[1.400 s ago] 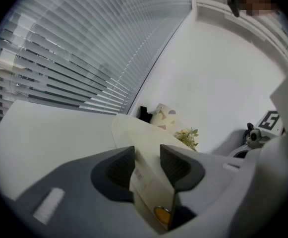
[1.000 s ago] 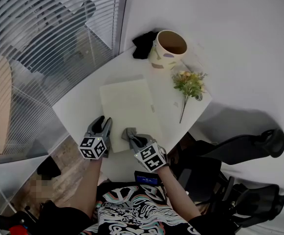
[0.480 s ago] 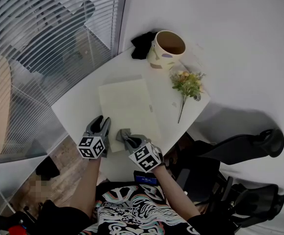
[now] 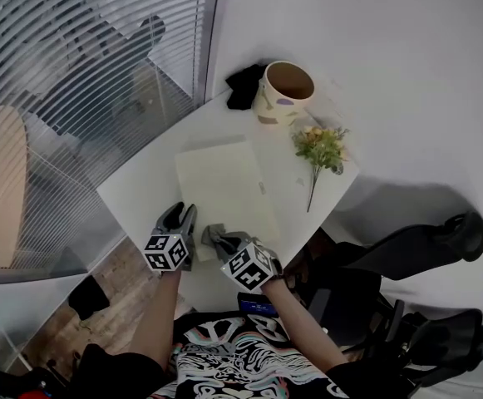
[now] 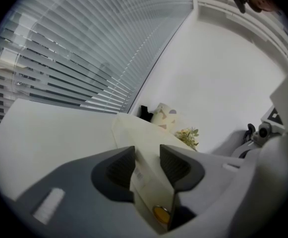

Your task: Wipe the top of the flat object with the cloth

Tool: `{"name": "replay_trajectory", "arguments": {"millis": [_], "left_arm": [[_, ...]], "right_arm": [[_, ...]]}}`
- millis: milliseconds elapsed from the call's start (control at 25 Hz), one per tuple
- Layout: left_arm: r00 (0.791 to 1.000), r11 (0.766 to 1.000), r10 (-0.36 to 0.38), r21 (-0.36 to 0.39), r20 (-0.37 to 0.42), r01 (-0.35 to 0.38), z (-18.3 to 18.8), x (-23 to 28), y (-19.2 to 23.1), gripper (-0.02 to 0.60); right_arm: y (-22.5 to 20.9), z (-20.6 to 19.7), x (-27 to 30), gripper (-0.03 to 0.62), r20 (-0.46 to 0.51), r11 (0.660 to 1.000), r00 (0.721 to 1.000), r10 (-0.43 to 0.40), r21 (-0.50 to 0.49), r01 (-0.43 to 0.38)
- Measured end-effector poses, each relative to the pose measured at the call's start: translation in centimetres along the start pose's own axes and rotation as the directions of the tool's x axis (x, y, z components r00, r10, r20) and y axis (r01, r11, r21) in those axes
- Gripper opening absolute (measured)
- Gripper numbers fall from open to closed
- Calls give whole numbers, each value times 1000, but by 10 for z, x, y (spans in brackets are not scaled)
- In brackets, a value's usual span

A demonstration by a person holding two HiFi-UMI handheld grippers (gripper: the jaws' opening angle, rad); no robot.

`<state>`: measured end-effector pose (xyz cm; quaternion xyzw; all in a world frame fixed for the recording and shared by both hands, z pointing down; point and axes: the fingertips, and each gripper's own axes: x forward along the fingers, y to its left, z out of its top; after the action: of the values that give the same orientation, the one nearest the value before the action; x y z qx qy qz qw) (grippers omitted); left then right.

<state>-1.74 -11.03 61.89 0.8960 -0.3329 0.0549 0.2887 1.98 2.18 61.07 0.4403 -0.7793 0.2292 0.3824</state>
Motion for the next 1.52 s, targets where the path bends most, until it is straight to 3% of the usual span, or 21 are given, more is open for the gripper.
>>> {"name": "replay_trajectory", "arguments": {"millis": [440, 760, 1120, 1520], "left_arm": [[1000, 999, 4, -45, -14, -4, -13, -18, -6, 209], [999, 995, 34, -89, 2, -34, -19, -25, -9, 204], [998, 995, 67, -71, -5, -67, -24, -24, -11, 202], [997, 995, 76, -65, -9, -76, -21, -26, -8, 203]], "right_arm": [[22, -5, -2, 20, -73, 998, 997, -25, -51, 21], [31, -1, 2, 20, -71, 1000, 997, -11, -5, 10], [15, 6, 11, 21, -42, 995, 994, 104, 7, -104], [-8, 24, 21, 21, -21, 992, 992, 128, 12, -127]]}}
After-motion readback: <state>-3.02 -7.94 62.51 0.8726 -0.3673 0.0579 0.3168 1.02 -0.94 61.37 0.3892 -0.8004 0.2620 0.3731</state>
